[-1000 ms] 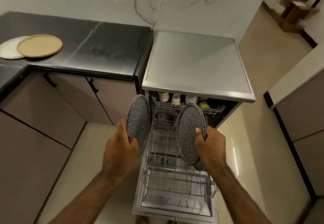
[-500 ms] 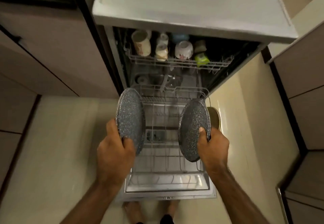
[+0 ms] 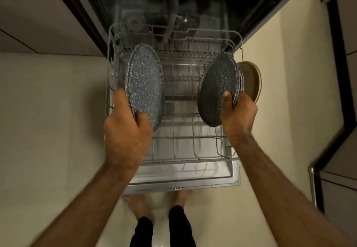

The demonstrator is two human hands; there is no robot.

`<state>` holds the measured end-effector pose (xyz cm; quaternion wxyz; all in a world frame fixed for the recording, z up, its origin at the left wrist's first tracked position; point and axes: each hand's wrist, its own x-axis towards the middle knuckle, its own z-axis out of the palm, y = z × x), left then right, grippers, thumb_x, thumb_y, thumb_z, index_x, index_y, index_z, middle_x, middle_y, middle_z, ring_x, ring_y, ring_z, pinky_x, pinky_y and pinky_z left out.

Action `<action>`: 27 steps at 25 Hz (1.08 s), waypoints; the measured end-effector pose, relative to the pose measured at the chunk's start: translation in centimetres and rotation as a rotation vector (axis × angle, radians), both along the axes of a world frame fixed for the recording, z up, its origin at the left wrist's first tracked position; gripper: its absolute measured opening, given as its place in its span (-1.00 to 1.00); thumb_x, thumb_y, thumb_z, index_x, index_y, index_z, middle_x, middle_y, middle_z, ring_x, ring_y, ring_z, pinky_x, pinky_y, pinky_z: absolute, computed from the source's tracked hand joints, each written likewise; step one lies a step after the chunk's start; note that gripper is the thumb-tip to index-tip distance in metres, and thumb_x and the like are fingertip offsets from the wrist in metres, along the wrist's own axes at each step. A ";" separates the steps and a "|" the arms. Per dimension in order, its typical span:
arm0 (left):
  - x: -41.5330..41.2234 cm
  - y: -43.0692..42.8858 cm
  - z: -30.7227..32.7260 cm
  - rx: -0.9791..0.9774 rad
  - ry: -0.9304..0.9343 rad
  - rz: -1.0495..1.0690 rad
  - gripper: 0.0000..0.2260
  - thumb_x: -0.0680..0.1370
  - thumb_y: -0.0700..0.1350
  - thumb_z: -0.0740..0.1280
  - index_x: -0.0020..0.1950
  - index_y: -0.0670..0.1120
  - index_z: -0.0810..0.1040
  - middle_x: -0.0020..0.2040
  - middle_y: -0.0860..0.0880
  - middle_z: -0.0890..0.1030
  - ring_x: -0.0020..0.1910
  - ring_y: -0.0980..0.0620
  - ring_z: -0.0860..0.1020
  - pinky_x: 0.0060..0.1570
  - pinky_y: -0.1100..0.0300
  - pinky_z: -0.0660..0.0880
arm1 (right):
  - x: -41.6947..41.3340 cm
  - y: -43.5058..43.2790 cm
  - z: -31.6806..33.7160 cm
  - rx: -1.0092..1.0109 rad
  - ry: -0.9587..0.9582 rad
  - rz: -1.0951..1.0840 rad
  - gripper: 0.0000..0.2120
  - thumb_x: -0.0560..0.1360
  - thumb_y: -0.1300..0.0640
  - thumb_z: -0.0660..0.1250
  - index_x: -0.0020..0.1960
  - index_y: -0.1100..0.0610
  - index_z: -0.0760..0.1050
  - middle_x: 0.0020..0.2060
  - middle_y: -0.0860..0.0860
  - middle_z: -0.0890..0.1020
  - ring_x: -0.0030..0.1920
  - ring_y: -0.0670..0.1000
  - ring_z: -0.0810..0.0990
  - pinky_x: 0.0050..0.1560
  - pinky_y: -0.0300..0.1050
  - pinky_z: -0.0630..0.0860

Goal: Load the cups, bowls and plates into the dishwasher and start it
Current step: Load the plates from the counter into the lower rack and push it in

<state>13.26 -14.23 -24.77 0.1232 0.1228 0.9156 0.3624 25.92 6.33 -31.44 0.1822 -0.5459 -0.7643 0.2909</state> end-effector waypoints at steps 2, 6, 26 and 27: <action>0.2 0.3 -0.9 -0.002 -0.001 -0.009 -0.60 0.53 -0.24 0.28 0.37 -0.15 0.39 -0.12 -0.18 0.63 -0.28 -0.22 0.57 -0.23 -0.01 0.57 | -0.5 0.8 -1.3 -0.011 -0.009 0.006 -0.74 0.65 -0.02 0.28 0.14 0.14 0.61 -0.03 -0.08 0.66 -0.10 -0.09 0.63 -0.17 -0.31 0.59; 0.4 0.8 -2.1 0.014 -0.007 -0.013 -0.58 0.53 -0.26 0.28 0.40 -0.15 0.38 -0.12 -0.15 0.63 -0.31 -0.15 0.55 -0.24 0.08 0.53 | -1.5 1.8 -3.2 0.027 -0.019 0.047 -0.74 0.65 0.02 0.28 0.18 0.17 0.61 0.03 0.02 0.69 -0.07 -0.09 0.61 -0.15 -0.46 0.51; 2.3 0.9 -4.1 0.014 -0.058 -0.042 -0.59 0.55 -0.27 0.29 0.41 -0.17 0.39 -0.06 -0.15 0.62 -0.36 0.06 0.45 -0.38 0.57 0.38 | -0.7 0.0 -5.9 -0.135 0.009 0.021 -0.67 0.58 0.04 0.40 0.31 0.13 0.56 0.21 0.01 0.65 0.23 0.00 0.60 0.25 -0.08 0.56; 2.4 0.9 -4.1 0.016 -0.062 -0.041 -0.60 0.55 -0.27 0.29 0.40 -0.17 0.39 -0.06 -0.16 0.63 -0.35 0.05 0.46 -0.37 0.56 0.38 | -0.7 0.0 -5.9 -0.149 0.004 0.030 -0.63 0.57 0.04 0.42 0.34 0.11 0.53 0.23 0.01 0.64 0.24 0.00 0.59 0.25 -0.07 0.55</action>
